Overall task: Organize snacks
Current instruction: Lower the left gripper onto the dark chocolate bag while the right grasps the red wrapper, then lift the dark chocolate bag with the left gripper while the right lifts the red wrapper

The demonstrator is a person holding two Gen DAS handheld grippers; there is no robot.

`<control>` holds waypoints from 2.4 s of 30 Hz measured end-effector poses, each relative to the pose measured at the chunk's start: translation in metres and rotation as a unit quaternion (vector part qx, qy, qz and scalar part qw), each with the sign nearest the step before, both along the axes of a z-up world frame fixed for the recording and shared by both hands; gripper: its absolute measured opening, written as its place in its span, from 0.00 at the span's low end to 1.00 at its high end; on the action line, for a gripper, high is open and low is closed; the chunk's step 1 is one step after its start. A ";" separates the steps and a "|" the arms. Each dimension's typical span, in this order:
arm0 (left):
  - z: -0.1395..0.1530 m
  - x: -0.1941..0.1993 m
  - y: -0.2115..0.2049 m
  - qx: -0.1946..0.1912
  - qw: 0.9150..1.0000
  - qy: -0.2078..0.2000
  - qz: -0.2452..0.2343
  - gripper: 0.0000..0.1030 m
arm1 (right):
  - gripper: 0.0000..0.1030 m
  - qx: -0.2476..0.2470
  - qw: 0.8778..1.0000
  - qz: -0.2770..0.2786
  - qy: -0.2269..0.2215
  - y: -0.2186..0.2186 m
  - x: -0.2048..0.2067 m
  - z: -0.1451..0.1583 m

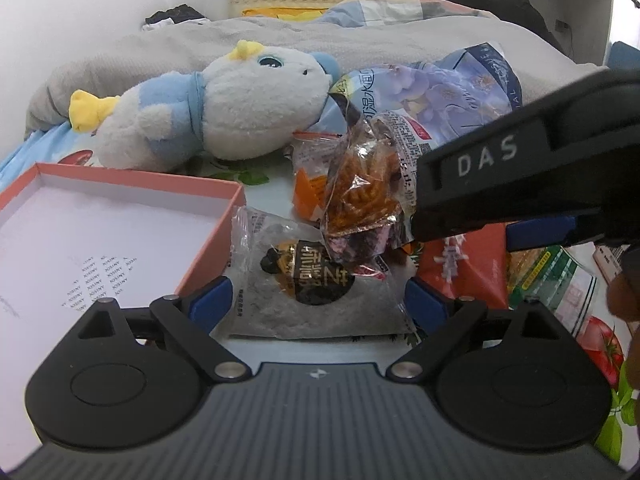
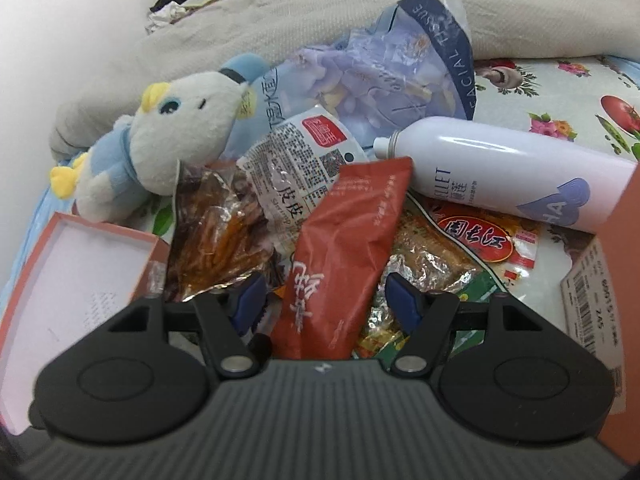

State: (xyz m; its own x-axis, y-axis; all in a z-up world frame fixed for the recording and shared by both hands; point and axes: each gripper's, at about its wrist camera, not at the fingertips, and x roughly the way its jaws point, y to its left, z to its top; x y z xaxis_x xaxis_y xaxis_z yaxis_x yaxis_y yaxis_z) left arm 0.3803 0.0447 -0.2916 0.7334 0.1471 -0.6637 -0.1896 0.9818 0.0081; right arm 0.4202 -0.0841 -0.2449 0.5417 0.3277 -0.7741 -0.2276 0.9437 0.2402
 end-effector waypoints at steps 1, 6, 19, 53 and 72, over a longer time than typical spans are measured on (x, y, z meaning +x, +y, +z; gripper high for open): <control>-0.001 0.000 0.001 -0.002 1.000 0.001 0.000 0.93 | 0.67 -0.005 1.000 0.002 -0.003 0.002 0.000 0.000; -0.001 0.002 0.000 -0.002 1.000 0.002 0.002 0.91 | 0.55 -0.049 0.999 0.005 -0.022 0.009 -0.001 -0.001; 0.005 -0.010 -0.003 -0.011 1.000 0.006 -0.006 0.78 | 0.38 -0.057 0.998 0.005 -0.033 0.002 -0.013 0.011; 0.037 -0.136 0.001 -0.115 0.990 0.077 -0.016 0.76 | 0.32 -0.024 1.000 0.011 -0.001 -0.045 -0.147 0.050; 0.079 -0.185 0.008 -0.152 0.986 0.076 0.003 0.75 | 0.28 -0.014 1.000 0.003 0.005 -0.070 -0.194 0.074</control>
